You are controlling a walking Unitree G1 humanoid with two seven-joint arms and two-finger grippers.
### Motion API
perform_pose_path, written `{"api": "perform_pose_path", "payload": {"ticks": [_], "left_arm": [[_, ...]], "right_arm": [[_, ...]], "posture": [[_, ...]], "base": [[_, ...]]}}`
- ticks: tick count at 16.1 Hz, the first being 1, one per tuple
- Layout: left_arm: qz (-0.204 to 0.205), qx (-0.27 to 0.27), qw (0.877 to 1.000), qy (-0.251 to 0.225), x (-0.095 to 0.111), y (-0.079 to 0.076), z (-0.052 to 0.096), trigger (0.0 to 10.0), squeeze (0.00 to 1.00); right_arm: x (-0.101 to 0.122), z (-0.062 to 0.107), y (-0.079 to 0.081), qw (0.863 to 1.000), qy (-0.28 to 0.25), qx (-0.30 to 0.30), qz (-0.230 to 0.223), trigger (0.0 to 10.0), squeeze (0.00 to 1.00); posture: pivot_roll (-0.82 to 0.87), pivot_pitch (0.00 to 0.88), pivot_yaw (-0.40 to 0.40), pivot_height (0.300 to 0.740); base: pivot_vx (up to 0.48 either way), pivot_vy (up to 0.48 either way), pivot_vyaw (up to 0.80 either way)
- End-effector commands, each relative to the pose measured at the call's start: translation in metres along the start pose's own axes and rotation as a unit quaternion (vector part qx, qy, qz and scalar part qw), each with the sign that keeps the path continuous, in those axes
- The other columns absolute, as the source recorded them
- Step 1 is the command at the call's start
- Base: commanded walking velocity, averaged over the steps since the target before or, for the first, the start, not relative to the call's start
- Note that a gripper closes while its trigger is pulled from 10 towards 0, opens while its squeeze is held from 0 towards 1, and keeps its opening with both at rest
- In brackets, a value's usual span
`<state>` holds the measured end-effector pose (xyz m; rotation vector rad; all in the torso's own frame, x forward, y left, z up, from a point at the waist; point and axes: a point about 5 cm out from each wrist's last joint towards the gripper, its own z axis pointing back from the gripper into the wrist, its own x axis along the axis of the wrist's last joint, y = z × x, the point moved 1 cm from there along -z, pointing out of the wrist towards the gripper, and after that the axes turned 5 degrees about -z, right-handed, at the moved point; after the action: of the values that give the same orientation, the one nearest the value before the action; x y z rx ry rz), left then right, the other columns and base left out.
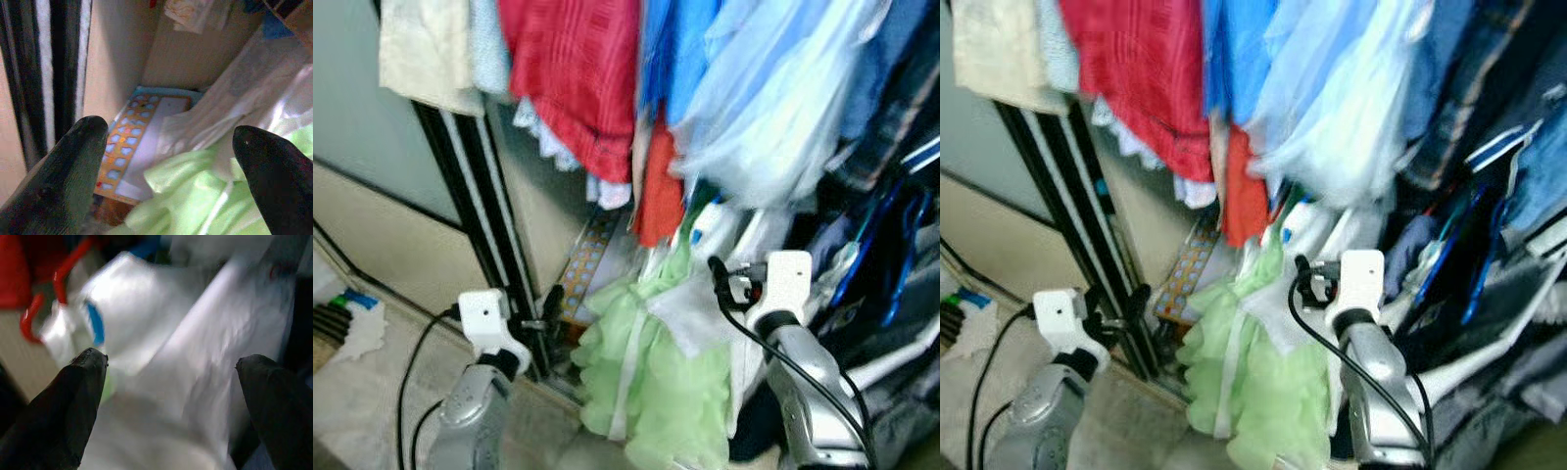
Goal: Clean up the room
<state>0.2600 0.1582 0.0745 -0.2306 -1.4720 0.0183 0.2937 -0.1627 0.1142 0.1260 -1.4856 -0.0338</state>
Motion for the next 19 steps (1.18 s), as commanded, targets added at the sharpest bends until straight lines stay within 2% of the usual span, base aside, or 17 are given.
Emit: {"api": "perform_pose_path", "payload": {"ticks": [1, 2, 3, 4, 6, 8, 12, 14, 19], "left_arm": [[-0.044, -0.020, 0.999, -0.007, 0.005, -0.004, 0.004, 10.0, 0.00], [-0.063, -0.032, 0.997, -0.007, 0.005, -0.004, 0.008, 10.0, 0.00], [-0.091, -0.036, 0.995, -0.004, 0.004, 0.002, 0.018, 10.0, 0.00], [-0.084, -0.029, 0.996, 0.008, -0.001, 0.009, 0.024, 10.0, 0.00], [-0.072, -0.013, 0.997, 0.018, -0.005, 0.016, 0.029, 10.0, 0.00], [-0.070, -0.010, 0.997, 0.019, -0.006, 0.015, 0.027, 10.0, 0.00], [-0.064, -0.024, 0.998, 0.011, -0.004, 0.008, 0.025, 10.0, 0.00], [-0.058, -0.022, 0.998, 0.012, -0.005, 0.008, 0.026, 10.0, 0.00], [-0.058, -0.029, 0.998, 0.014, -0.006, 0.006, 0.026, 10.0, 0.00]], "right_arm": [[0.007, 0.001, 0.001, 1.000, -0.015, 0.010, 0.019, 10.0, 0.00], [0.007, 0.002, 0.001, 0.999, -0.017, 0.015, 0.026, 10.0, 0.00], [0.007, 0.003, 0.000, 0.999, -0.018, 0.012, 0.029, 10.0, 0.00], [0.005, 0.004, -0.001, 0.999, -0.016, 0.011, 0.033, 10.0, 0.00], [0.003, 0.006, 0.002, 0.999, -0.013, 0.016, 0.031, 10.0, 0.00], [0.001, 0.007, 0.009, 0.998, -0.011, 0.033, 0.047, 10.0, 0.00], [0.005, 0.007, 0.008, 0.998, -0.021, 0.033, 0.059, 10.0, 0.00], [0.004, 0.008, 0.009, 0.997, -0.020, 0.038, 0.061, 10.0, 0.00], [-0.001, 0.009, 0.017, 0.996, -0.014, 0.058, 0.058, 10.0, 0.00]], "posture": [[-0.11, 0.000, -0.036, 0.740], [-0.11, 0.000, -0.037, 0.740], [-0.10, 0.000, -0.039, 0.740], [-0.10, 0.000, -0.041, 0.740], [-0.10, 0.000, -0.044, 0.740], [-0.09, 0.000, -0.051, 0.740], [-0.10, 0.000, -0.055, 0.740], [-0.09, 0.000, -0.054, 0.740], [-0.09, 0.000, -0.058, 0.740]], "base": [[0.000, 0.000, 0.80], [0.000, 0.000, 0.80], [0.000, 0.000, 0.50], [0.000, 0.000, 0.49], [0.000, 0.000, 0.45], [0.000, 0.000, 0.80], [0.000, 0.000, 0.80], [0.000, 0.000, 0.25], [0.000, 0.000, 0.80]]}}
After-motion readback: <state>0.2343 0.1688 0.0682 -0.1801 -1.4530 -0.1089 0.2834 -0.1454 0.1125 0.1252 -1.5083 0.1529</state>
